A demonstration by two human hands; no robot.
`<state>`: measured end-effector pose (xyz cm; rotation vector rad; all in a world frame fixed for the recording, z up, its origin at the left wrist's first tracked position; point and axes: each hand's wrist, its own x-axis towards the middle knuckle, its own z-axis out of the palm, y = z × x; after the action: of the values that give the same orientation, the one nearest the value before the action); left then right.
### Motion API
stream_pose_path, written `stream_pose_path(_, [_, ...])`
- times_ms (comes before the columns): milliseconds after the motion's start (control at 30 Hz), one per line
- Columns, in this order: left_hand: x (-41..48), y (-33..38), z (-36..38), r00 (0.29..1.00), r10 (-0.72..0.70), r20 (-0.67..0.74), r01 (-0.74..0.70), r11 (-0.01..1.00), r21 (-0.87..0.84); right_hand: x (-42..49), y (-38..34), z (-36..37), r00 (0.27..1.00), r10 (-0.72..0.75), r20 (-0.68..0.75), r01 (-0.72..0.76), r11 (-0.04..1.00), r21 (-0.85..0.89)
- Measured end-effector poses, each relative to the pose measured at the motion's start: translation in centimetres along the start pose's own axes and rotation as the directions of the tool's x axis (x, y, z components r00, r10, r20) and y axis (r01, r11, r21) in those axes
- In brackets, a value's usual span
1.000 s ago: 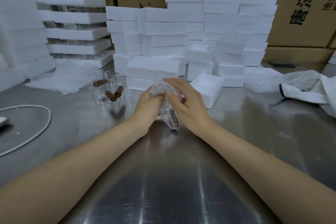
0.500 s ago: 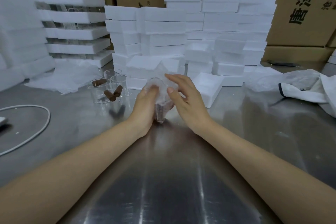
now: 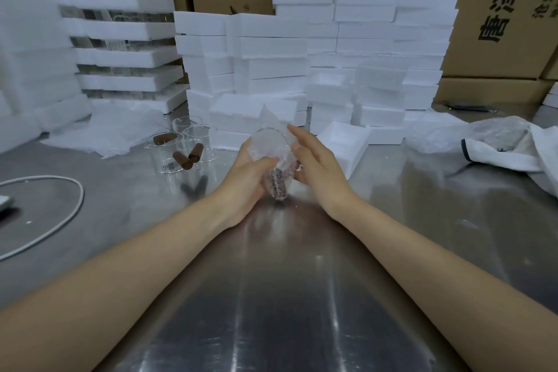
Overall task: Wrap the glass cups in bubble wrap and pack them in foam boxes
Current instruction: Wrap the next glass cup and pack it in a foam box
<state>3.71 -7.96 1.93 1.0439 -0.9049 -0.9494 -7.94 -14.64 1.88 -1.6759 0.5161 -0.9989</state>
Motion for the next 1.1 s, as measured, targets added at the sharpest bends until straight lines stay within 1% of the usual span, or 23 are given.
stream_pose_path(67, [0.0,0.1,-0.2,1.0,0.025,-0.015,-0.024,1.0,0.018,-0.2,0.1,0.0,0.997,-0.044,0.065,0.052,0.991,-0.122])
stream_pose_path(133, [0.1,0.2,-0.5,0.997,0.026,-0.07,-0.024,0.999,0.031,-0.4,0.4,0.3,0.987,-0.086,0.133,0.115,0.966,-0.232])
stream_pose_path(200, [0.1,0.2,-0.7,0.991,0.039,-0.131,-0.03,0.997,0.073,-0.5,0.4,0.8,0.984,-0.108,0.144,0.142,0.958,-0.25])
stream_pose_path(267, [0.3,0.0,-0.6,0.982,0.06,-0.177,-0.036,0.99,0.137,-0.4,0.5,1.1,0.987,-0.119,0.105,0.14,0.966,-0.219])
stream_pose_path(300, [0.4,0.0,-0.5,0.982,0.069,-0.178,-0.043,0.988,0.148,-0.3,0.5,1.1,0.99,-0.112,0.083,0.126,0.974,-0.189])
stream_pose_path(333, [0.4,0.0,-0.3,0.985,0.066,-0.161,-0.046,0.991,0.122,-0.2,0.5,1.0,0.995,-0.084,0.061,0.092,0.986,-0.139])
stream_pose_path(367, [0.4,0.0,-0.1,0.99,0.046,-0.134,-0.038,0.998,0.059,0.0,0.4,0.7,0.999,-0.031,0.04,0.033,0.998,-0.058])
stream_pose_path(400, [0.3,-0.1,0.1,0.994,0.033,-0.104,-0.033,0.999,0.005,0.3,0.3,0.4,0.999,0.039,0.027,-0.041,0.997,0.062])
stream_pose_path(433, [0.4,-0.2,0.2,0.995,0.044,-0.088,-0.045,0.999,-0.002,0.6,0.4,0.0,0.994,0.109,0.031,-0.113,0.973,0.204])
stream_pose_path(467, [0.3,-0.4,0.2,0.994,0.077,-0.079,-0.072,0.995,0.065,0.8,0.4,-0.4,0.987,0.151,0.051,-0.16,0.928,0.338])
stream_pose_path(500, [0.2,-0.6,0.3,0.991,0.122,-0.063,-0.108,0.977,0.185,0.8,0.5,-0.8,0.984,0.165,0.068,-0.178,0.887,0.426])
stream_pose_path(533, [0.1,-1.0,0.5,0.985,0.168,-0.039,-0.147,0.937,0.317,0.9,0.5,-1.0,0.984,0.163,0.071,-0.177,0.867,0.466])
stream_pose_path(567, [0.1,-1.3,0.5,0.977,0.211,-0.018,-0.182,0.879,0.441,0.9,0.6,-1.0,0.986,0.156,0.059,-0.166,0.869,0.467])
stream_pose_path(633, [0.2,-1.6,0.5,0.966,0.26,-0.003,-0.202,0.757,0.621,0.7,0.8,-0.7,0.989,0.143,0.024,-0.141,0.911,0.387])
stream_pose_path(667, [0.3,-1.6,0.3,0.963,0.27,-0.008,-0.196,0.72,0.665,0.6,0.9,-0.3,0.992,0.126,0.013,-0.124,0.941,0.314])
stream_pose_path(700, [0.4,-1.5,0.0,0.96,0.278,-0.013,-0.195,0.705,0.681,0.5,1.0,0.0,0.995,0.103,0.01,-0.103,0.969,0.227])
stream_pose_path(767, [0.4,-1.1,-0.7,0.958,0.281,-0.063,-0.165,0.715,0.679,0.4,1.1,0.5,0.999,0.034,0.024,-0.036,0.996,0.079])
stream_pose_path(833, [0.4,-0.9,-1.2,0.957,0.251,-0.142,-0.09,0.728,0.68,0.2,0.9,0.8,0.998,-0.027,0.057,0.027,1.0,0.009])
stream_pose_path(867, [0.4,-0.9,-1.3,0.956,0.249,-0.152,-0.081,0.727,0.682,0.2,0.9,0.7,0.997,-0.048,0.066,0.048,0.999,-0.003])
stream_pose_path(967, [0.3,-1.0,-0.8,0.968,0.229,-0.1,-0.102,0.728,0.678,0.2,0.6,0.2,0.996,-0.073,0.054,0.074,0.997,-0.007])
stream_pose_path(1033, [0.6,-0.9,-0.6,0.978,0.188,-0.091,-0.077,0.731,0.678,0.3,0.4,-0.1,0.998,-0.054,0.032,0.053,0.998,0.028])
stream_pose_path(1100, [0.9,-0.8,-0.5,0.98,0.168,-0.108,-0.036,0.681,0.731,0.3,0.3,-0.3,0.999,-0.041,0.017,0.039,0.995,0.092])
